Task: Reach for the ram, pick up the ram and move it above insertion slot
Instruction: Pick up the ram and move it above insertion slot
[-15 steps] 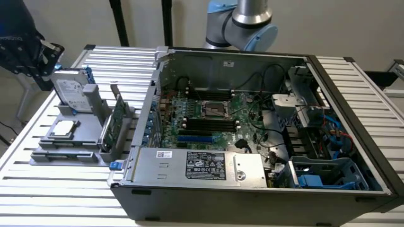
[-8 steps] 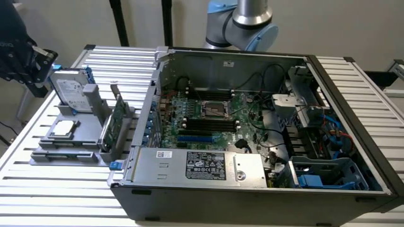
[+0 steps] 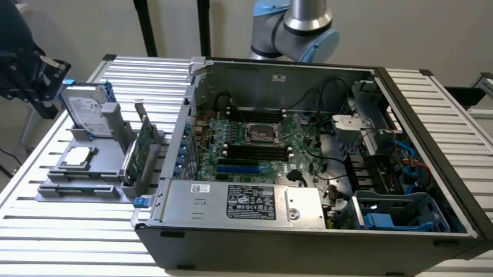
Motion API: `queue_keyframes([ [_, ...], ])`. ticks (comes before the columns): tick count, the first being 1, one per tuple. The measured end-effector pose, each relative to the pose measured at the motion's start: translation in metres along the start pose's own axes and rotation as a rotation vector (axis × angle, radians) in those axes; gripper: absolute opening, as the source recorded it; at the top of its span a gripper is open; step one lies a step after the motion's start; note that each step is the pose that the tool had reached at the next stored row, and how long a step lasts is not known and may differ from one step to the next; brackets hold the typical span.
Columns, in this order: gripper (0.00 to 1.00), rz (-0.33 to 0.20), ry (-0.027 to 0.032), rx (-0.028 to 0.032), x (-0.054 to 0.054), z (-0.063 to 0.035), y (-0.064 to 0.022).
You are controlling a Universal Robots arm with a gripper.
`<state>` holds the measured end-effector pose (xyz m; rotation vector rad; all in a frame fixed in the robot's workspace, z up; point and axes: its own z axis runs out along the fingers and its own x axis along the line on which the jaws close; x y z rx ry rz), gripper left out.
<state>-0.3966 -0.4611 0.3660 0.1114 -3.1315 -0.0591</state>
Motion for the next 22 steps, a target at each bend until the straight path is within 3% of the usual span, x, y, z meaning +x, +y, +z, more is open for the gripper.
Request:
queue_keyframes([
  [22, 0.11, -0.400, 0.0152, 0.0025, -0.0001, 0.0004, 0.0000],
])
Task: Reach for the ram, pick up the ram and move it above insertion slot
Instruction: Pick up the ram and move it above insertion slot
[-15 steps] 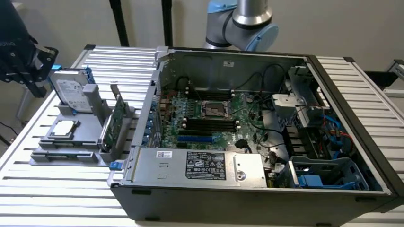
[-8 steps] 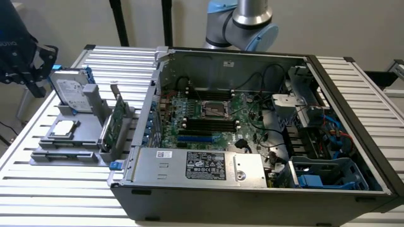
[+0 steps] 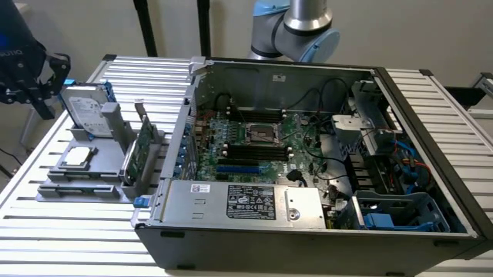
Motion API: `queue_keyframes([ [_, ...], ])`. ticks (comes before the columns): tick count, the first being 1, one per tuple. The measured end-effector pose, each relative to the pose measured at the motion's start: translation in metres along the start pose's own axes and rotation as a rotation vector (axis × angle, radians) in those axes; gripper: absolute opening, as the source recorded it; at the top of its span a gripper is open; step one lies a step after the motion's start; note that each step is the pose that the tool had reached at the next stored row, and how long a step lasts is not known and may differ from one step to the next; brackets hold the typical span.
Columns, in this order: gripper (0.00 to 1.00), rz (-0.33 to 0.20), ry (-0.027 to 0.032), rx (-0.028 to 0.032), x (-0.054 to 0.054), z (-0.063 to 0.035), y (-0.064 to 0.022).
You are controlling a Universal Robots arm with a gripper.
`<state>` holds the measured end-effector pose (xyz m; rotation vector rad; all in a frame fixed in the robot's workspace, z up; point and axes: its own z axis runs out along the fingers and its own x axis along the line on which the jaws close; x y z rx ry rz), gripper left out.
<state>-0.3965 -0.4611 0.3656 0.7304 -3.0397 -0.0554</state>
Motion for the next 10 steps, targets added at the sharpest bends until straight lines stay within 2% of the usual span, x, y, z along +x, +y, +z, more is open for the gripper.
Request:
queue_keyframes([
  [10, 0.11, -0.182, 0.0070, 0.0011, 0.0000, 0.0012, -0.0001],
])
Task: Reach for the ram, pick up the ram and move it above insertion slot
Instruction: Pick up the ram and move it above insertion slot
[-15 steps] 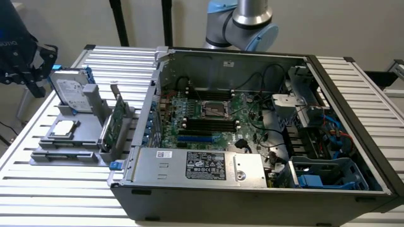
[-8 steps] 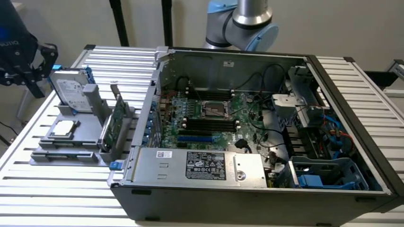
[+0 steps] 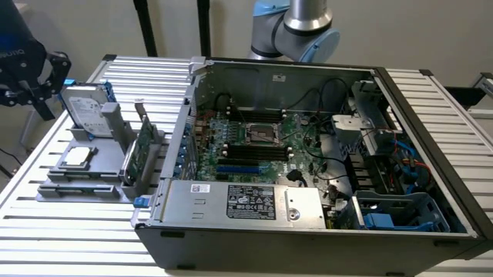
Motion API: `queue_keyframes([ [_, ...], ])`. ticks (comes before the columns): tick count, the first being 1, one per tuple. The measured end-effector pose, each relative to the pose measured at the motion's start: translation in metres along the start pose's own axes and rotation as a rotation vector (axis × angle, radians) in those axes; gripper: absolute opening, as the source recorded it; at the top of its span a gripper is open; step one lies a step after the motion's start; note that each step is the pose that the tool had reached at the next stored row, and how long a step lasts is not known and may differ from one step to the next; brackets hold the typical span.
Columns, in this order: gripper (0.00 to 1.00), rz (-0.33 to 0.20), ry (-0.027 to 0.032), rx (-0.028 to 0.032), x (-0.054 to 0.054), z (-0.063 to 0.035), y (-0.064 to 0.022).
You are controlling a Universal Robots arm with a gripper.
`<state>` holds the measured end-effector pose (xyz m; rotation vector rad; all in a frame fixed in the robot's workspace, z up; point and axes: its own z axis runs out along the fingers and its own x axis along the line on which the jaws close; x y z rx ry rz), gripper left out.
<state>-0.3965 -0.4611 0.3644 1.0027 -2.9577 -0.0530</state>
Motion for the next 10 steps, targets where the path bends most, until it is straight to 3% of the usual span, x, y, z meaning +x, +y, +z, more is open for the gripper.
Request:
queue_keyframes([
  [10, 0.11, -0.182, 0.0068, 0.0011, 0.0000, 0.0017, 0.0000],
])
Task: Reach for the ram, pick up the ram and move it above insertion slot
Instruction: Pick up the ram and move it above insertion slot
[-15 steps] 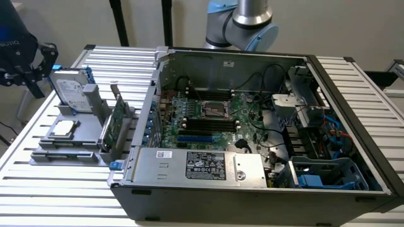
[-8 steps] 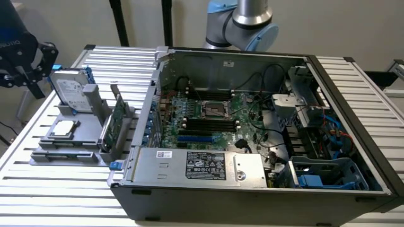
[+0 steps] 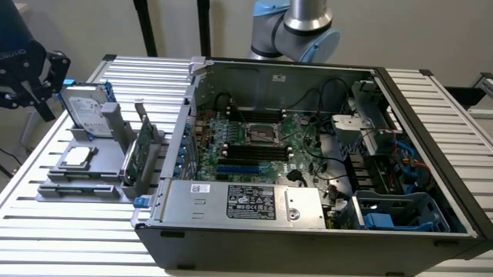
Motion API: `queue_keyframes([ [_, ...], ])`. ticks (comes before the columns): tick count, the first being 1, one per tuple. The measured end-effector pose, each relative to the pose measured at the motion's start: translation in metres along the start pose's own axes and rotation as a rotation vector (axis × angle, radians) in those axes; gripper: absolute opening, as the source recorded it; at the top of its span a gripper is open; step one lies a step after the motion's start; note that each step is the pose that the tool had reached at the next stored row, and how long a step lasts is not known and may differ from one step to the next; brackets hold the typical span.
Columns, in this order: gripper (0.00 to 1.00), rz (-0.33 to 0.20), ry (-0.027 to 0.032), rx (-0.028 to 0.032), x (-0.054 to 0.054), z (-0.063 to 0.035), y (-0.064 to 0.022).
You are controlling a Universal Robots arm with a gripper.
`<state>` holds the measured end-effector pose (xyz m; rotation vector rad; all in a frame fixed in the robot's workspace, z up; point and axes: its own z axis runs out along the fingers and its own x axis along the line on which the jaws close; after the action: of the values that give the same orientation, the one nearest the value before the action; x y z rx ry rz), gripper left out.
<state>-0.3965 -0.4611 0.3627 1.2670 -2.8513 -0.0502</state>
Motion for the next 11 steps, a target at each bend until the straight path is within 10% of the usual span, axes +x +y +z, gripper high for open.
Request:
queue_keyframes([
  [11, 0.11, -0.198, 0.0076, 0.0012, 0.0000, 0.0015, -0.0001],
])
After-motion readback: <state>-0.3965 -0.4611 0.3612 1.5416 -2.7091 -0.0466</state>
